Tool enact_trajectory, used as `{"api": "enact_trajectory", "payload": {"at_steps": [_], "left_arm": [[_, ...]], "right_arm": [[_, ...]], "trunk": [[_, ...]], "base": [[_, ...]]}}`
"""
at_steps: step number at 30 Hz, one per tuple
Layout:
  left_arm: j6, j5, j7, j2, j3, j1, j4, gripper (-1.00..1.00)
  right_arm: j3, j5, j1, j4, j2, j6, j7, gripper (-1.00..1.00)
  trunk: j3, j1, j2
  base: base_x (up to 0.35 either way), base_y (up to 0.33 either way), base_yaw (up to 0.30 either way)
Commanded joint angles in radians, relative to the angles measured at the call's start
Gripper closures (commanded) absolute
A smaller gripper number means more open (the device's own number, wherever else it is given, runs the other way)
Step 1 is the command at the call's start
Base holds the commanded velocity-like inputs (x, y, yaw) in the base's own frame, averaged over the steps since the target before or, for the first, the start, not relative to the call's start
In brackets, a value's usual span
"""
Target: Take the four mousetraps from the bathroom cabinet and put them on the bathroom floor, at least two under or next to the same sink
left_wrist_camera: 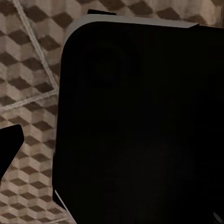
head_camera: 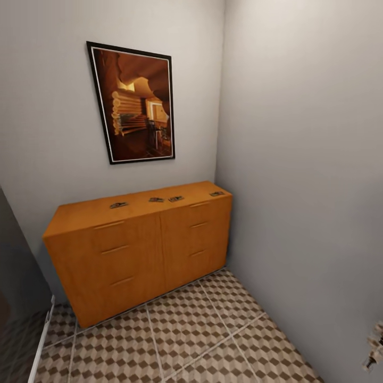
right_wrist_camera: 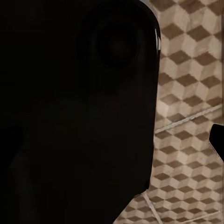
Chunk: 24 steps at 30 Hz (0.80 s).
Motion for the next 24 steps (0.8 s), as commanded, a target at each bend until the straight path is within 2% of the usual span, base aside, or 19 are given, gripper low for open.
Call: {"api": "enact_trajectory", "payload": {"at_steps": [1,24], "left_arm": [[-0.002,0.009,0.0,0.0,0.0,0.0,-0.001,-1.0],[-0.002,0.01,0.0,-0.001,0.0,0.0,-0.001,-1.0]], "right_arm": [[0.0,0.001,0.0,0.0,0.0,-0.003,-0.001,-1.0],[0.0,-0.001,0.0,0.0,-0.002,-0.003,-0.001,-1.0]], "trunk": [[-0.001,0.001,0.0],[-0.001,0.001,0.0]], "base": [[0.321,0.0,0.001],[0.322,0.0,0.0]]}}
